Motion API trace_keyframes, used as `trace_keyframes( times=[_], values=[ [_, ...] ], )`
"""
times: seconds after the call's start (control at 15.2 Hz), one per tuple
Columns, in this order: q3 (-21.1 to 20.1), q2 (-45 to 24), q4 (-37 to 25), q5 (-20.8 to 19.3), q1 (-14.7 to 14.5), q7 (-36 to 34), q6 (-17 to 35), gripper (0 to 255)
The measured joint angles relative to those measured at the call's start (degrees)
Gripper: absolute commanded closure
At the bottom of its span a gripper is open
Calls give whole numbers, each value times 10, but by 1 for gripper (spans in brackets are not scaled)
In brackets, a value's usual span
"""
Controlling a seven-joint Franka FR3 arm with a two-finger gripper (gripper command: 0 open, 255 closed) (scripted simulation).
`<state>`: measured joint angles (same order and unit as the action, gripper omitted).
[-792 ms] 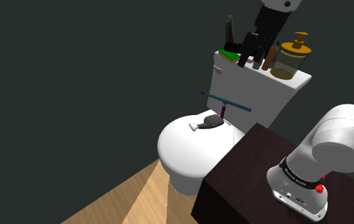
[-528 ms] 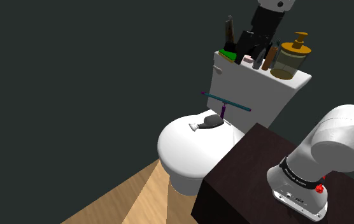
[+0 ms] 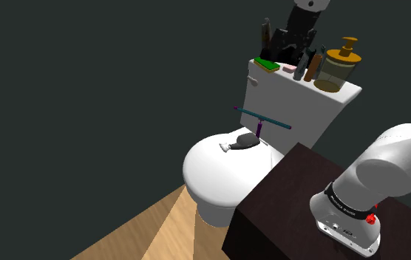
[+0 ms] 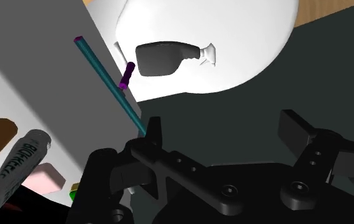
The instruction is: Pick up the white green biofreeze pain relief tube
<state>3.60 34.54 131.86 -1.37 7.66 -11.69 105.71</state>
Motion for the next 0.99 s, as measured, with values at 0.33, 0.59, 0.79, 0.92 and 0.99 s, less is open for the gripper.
trace_keyframes(
  times=[0.33, 0.59, 0.79, 0.92, 0.99],
  values=[
    [21, -58, -34, -22, 37, -31, 38, 0],
    [43, -104, -67, -37, 66, -51, 61, 0],
    [58, -137, -85, -47, 86, -69, 83, 0],
    [67, -155, -107, -52, 98, -83, 85, 0],
    [73, -168, -115, -54, 105, -89, 92, 0]
  ],
)
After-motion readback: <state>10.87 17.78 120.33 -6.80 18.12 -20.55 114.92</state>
